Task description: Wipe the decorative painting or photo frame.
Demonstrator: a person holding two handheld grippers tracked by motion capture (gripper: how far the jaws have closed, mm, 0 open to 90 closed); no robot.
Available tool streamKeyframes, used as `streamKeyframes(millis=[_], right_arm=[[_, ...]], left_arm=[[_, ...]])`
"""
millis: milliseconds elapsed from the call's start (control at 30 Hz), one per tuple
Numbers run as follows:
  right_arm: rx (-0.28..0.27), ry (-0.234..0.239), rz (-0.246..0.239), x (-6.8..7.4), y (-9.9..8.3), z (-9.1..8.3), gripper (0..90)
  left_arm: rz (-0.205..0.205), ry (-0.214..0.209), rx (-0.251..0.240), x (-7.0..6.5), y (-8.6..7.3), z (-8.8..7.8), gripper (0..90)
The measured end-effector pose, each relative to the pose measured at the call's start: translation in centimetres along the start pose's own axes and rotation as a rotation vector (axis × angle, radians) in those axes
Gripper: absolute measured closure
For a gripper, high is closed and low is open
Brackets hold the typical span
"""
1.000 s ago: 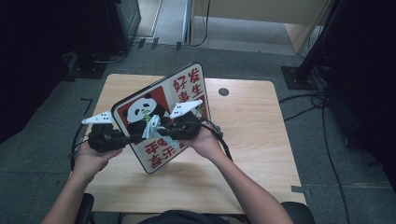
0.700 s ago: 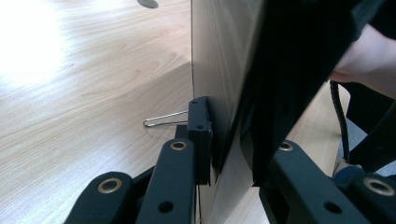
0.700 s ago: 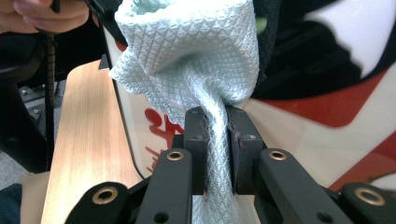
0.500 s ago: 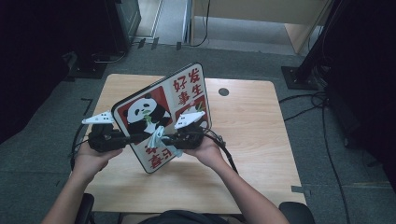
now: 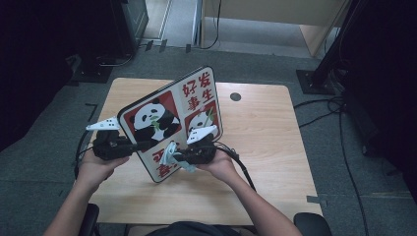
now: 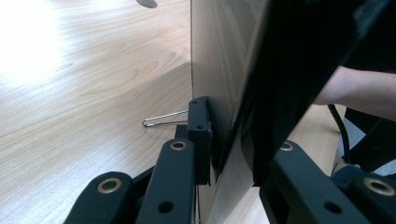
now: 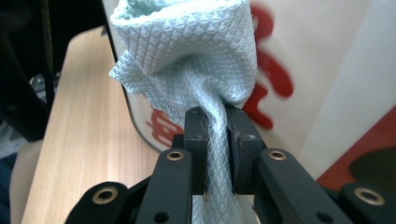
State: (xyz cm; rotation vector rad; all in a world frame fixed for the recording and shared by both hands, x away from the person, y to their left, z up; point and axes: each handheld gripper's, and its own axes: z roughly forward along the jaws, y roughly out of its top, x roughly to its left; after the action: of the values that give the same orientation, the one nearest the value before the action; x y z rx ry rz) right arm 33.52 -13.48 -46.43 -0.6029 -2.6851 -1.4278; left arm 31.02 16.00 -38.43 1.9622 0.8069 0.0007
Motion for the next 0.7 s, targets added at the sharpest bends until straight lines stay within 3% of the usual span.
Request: streamKeyframes(millis=[467,567,700], right_arm=[[0.053,0.017,0.016,-0.2,-2.7,1.4,80.3],[0.093,0.006,0.018,-0.2,-3.3,1.7,80.3],[0.098,0.008,0.044,-0.3,-3.8,1.8,80.4]], left_arm=[[-0.002,-0.004,0.001,0.0,0.0,0.0,79.2],[-0.002,-0.004,0.001,0.0,0.0,0.0,79.1],[-0.002,-0.007,0.001,0.0,0.0,0.0,78.8]])
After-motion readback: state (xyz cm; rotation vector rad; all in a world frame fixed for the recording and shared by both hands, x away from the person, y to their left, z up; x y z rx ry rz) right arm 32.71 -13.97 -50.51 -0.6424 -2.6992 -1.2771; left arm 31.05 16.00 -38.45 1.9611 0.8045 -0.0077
